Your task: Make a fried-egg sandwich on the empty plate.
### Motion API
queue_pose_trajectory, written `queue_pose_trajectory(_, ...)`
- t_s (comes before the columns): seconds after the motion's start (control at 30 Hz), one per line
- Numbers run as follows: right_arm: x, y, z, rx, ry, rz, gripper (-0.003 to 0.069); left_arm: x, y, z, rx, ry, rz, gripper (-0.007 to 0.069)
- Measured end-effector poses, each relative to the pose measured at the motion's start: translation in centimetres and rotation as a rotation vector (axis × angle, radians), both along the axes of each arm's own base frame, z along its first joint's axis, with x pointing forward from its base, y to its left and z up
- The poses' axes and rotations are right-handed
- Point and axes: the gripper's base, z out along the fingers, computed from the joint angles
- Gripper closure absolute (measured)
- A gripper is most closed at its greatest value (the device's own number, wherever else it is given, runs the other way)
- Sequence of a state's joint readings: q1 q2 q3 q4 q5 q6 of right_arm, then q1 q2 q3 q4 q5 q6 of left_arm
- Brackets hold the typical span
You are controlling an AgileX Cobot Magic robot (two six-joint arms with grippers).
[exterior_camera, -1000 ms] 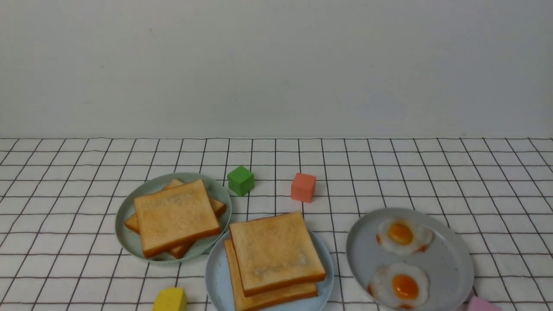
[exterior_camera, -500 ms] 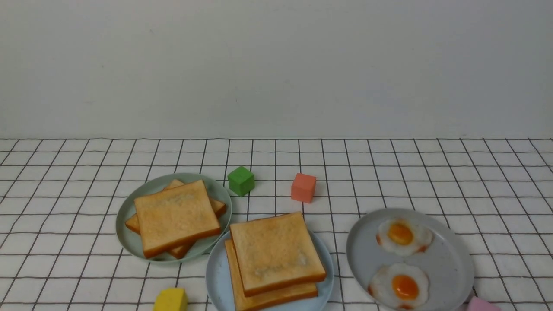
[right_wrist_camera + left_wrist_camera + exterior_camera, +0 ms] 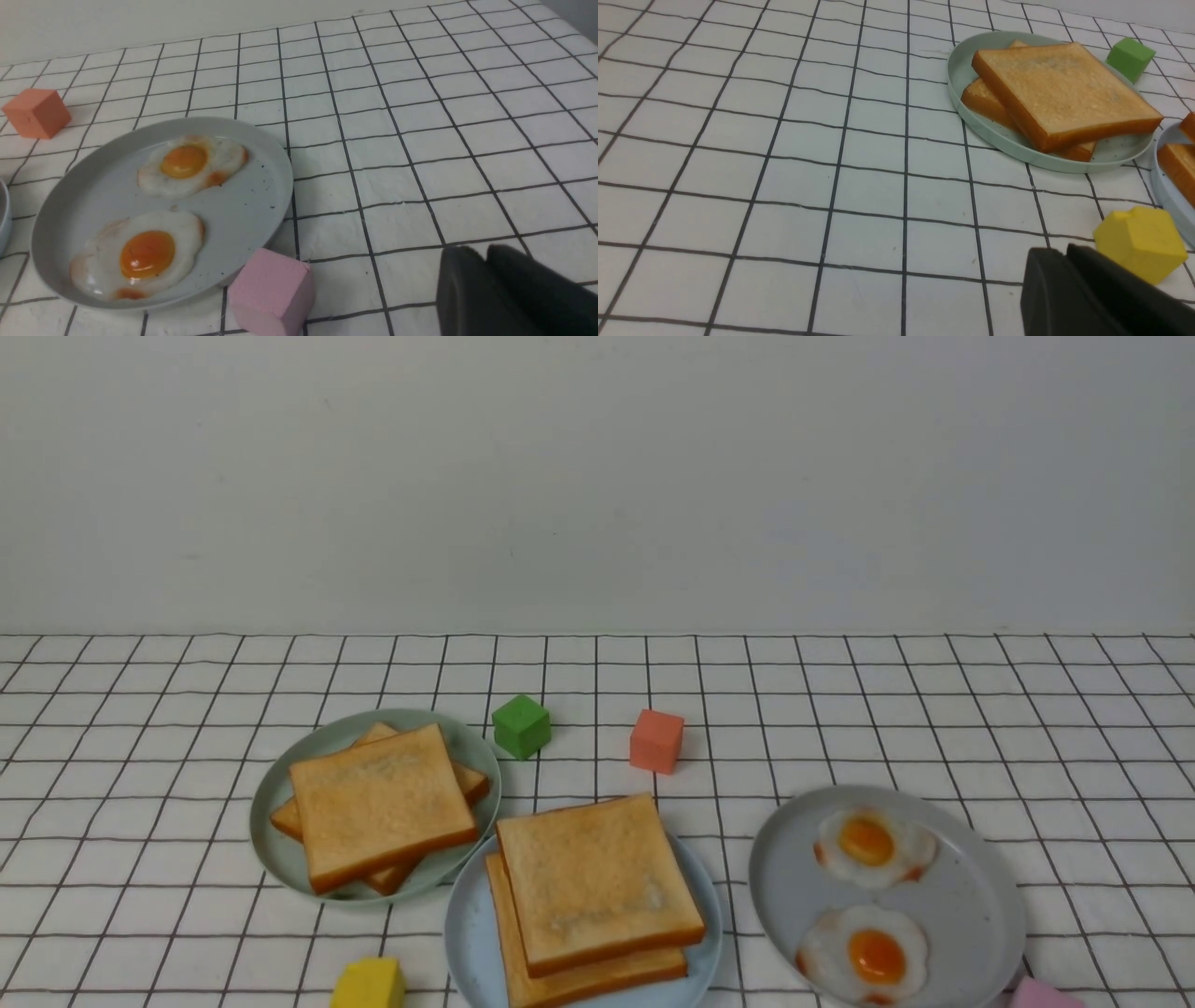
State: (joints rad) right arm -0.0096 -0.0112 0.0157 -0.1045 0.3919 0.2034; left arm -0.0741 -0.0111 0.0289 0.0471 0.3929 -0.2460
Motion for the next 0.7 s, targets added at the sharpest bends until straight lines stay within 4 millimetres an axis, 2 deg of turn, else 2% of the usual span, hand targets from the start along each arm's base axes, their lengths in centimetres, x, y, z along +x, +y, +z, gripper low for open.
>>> queue_pose_trajectory(0.7, 0.00, -0.02, 0.01, -0.007, 0.000, -0.001, 0.0543, 0.00, 0.01, 0.00, 0.003, 0.000, 0.000, 0.0565)
